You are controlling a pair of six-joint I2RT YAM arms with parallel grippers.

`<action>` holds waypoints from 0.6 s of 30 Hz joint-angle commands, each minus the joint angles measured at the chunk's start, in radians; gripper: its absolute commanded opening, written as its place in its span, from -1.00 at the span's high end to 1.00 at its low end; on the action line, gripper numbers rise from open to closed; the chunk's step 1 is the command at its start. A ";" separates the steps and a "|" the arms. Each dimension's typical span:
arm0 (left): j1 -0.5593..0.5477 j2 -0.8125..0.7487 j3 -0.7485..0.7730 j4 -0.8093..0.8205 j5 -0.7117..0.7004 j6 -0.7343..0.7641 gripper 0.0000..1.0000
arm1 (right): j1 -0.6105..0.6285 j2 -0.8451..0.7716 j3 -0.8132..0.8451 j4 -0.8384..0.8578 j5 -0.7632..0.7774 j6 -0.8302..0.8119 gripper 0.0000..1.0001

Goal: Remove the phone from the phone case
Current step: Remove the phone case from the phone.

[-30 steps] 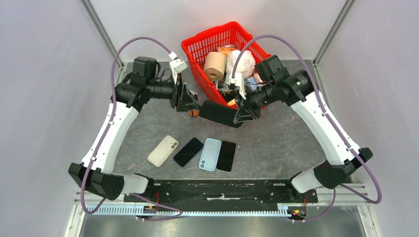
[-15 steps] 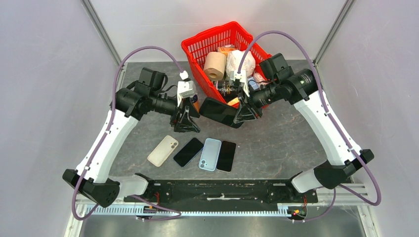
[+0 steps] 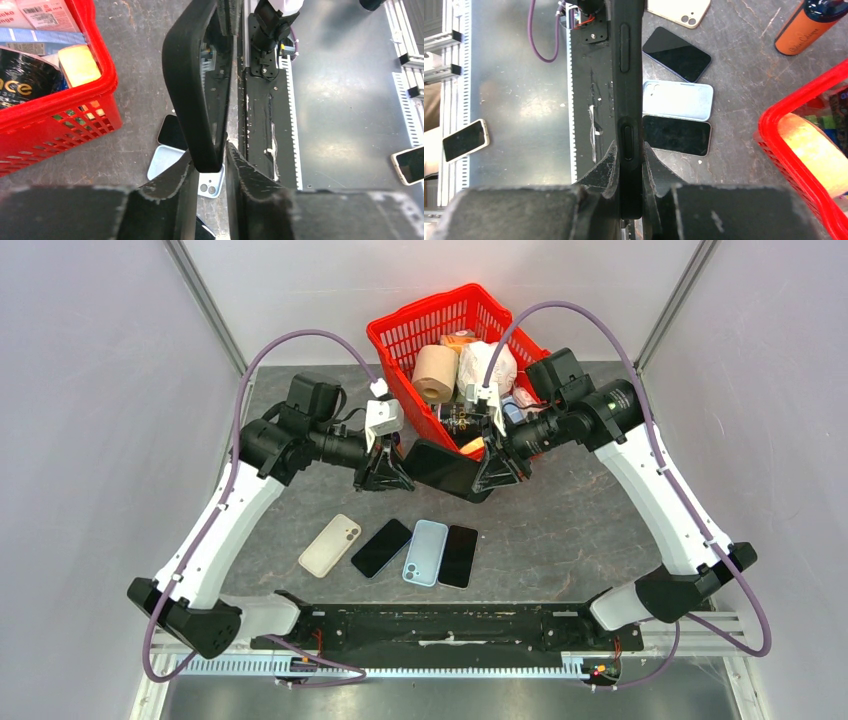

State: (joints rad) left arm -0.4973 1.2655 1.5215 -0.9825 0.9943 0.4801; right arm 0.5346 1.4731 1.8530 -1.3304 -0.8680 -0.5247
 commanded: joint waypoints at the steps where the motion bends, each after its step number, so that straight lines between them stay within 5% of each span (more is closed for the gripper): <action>1: -0.016 0.010 -0.004 0.054 0.028 -0.027 0.64 | -0.009 -0.006 0.019 0.043 -0.067 0.012 1.00; 3: -0.022 0.010 -0.010 0.059 0.038 -0.026 0.94 | -0.014 -0.008 0.010 0.043 -0.075 0.010 1.00; 10: -0.069 0.012 -0.021 -0.092 0.088 0.264 0.96 | -0.021 0.003 -0.034 0.043 -0.138 0.003 1.00; 18: -0.176 0.056 0.089 -0.211 -0.031 0.497 0.96 | -0.021 0.054 -0.081 0.043 -0.256 0.015 1.00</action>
State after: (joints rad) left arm -0.5827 1.3014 1.5276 -1.1500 0.9703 0.7254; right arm 0.5236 1.4822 1.7725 -1.4155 -0.9577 -0.5934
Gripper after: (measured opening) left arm 0.162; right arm 0.183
